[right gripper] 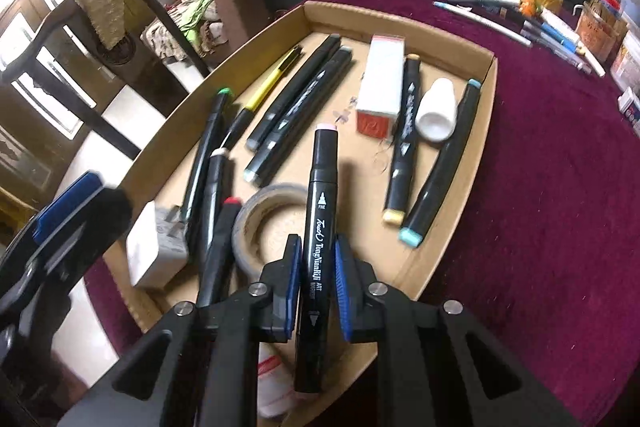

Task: Organize rigid objects

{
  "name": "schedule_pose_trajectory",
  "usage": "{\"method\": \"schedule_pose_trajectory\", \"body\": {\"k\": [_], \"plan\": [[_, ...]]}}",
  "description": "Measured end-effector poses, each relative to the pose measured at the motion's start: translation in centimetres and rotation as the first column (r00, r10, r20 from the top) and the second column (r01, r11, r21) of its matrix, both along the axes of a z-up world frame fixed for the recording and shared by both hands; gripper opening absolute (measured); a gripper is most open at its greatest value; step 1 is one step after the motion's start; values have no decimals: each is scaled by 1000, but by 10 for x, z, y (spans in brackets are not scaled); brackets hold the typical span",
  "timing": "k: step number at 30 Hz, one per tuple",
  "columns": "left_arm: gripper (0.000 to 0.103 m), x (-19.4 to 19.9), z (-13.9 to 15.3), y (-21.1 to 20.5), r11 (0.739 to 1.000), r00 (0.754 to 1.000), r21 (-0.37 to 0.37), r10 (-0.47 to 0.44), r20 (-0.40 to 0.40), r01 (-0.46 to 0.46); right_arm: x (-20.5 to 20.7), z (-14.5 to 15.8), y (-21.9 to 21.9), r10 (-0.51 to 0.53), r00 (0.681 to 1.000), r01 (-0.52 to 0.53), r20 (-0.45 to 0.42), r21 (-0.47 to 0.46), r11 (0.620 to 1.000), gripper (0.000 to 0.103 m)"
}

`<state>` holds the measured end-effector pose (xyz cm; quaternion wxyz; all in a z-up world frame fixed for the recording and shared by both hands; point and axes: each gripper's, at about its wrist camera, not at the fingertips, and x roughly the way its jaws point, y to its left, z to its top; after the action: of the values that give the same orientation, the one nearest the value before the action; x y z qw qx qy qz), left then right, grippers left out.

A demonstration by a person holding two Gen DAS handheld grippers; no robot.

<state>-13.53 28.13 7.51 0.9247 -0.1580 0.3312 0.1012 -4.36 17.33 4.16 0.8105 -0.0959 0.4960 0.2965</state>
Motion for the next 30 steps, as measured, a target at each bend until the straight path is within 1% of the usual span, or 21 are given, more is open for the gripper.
{"method": "schedule_pose_trajectory", "body": {"k": [2, 3, 4, 6, 12, 15, 18, 20, 22, 23, 25, 26, 28, 29, 30], "plan": [[70, -1, 1, -1, 1000, 1000, 14, 8, 0, -8, -3, 3, 1, 13, 999, -13, 29, -6, 1000, 37], [73, -2, 1, -1, 1000, 1000, 18, 9, 1, -9, -5, 6, 0, 11, 999, -11, 42, 3, 1000, 53], [73, -3, 2, -1, 1000, 1000, 14, 12, 8, -12, -8, 9, -2, 10, 998, -11, 54, 18, 1000, 58], [75, -4, 4, 0, 1000, 1000, 14, 19, 13, -19, -10, 12, -5, 11, 998, -13, 55, 29, 999, 58], [77, -5, 7, -7, 999, 1000, 43, 19, 8, -19, -17, 19, -24, 34, 999, -34, 4, 119, 992, 58], [78, -3, 8, -15, 998, 1000, 66, 15, -2, -15, -23, 19, -35, 73, 997, -66, -37, 167, 984, 58], [78, -4, 9, -22, 996, 1000, 85, 14, -5, -14, -33, 17, -45, 108, 992, -93, -60, 209, 973, 58], [80, -4, 11, -28, 994, 1000, 105, 13, -7, -13, -40, 16, -52, 136, 988, -114, -78, 236, 965, 58], [84, -5, 13, -36, 991, 1000, 136, 19, -5, -18, -46, 15, -60, 166, 982, -134, -95, 272, 953, 59], [85, -6, 15, -39, 989, 1000, 147, 25, -1, -25, -49, 16, -65, 164, 982, -132, -93, 283, 950, 59], [97, -10, 21, -46, 978, 997, 198, 66, 27, -70, -51, 16, -75, 148, 985, -116, -91, 288, 951, 59], [99, -12, 24, -49, 971, 995, 219, 86, 43, -93, -52, 16, -82, 137, 987, -106, -88, 296, 949, 59], [102, -20, 34, -58, 944, 985, 286, 139, 101, -163, -51, 17, -94, 110, 991, -83, -75, 304, 949, 59], [102, -23, 37, -61, 934, 980, 305, 156, 120, -186, -51, 19, -101, 90, 994, -67, -63, 308, 949, 59], [102, -28, 44, -66, 920, 973, 327, 171, 156, -215, -52, 20, -107, 75, 996, -54, -52, 314, 948, 59]]}}
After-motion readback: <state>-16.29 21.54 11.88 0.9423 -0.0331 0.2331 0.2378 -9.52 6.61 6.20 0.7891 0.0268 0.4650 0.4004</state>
